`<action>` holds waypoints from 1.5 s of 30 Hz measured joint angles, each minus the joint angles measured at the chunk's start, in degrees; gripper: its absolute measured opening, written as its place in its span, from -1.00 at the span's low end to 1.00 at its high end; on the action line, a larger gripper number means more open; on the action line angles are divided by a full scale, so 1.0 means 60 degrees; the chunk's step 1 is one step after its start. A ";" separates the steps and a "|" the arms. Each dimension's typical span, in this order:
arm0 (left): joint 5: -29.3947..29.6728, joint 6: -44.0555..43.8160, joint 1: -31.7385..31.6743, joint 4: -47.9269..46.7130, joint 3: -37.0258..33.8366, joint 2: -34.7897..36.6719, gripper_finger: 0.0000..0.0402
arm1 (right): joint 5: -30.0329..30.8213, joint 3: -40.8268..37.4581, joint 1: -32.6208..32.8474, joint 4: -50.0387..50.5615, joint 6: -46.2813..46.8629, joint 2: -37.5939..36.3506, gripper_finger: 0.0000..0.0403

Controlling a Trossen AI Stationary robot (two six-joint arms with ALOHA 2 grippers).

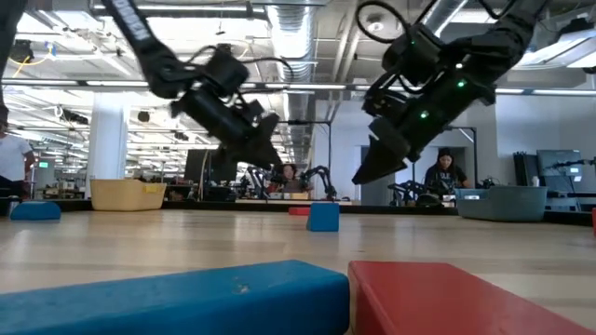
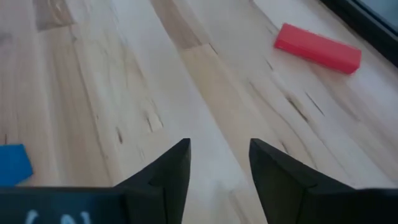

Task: Sort & place blocks by color
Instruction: Put the top left red block into the dark blue bin

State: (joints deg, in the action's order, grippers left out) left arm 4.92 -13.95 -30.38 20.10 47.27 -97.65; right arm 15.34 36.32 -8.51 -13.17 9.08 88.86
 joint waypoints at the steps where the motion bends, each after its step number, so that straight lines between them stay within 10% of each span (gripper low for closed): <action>1: -0.0003 0.0121 -0.0042 -0.0412 0.0373 -0.0197 -0.19 | -0.0002 -0.0146 -0.0043 -0.0073 0.0000 -0.0081 -0.08; 14: 0.1768 0.1179 0.0175 -0.2144 0.2021 0.0058 -0.13 | -0.0427 -0.0081 -0.1677 -0.0696 -0.0422 -0.0203 -0.15; 33: 0.6823 0.1675 0.1637 -0.5989 0.2029 0.3399 -0.13 | -0.3469 0.9027 -0.4248 0.7153 -0.3919 0.5375 -0.79; 45: 0.7005 0.1894 0.1564 -0.5974 0.2023 0.3389 -0.14 | -0.4440 1.1496 -0.4735 0.9460 -0.5457 0.7229 -0.97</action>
State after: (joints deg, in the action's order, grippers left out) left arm 46.95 -2.59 -20.99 -15.75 59.41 -77.32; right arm -11.30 105.30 -36.92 43.60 -23.66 132.24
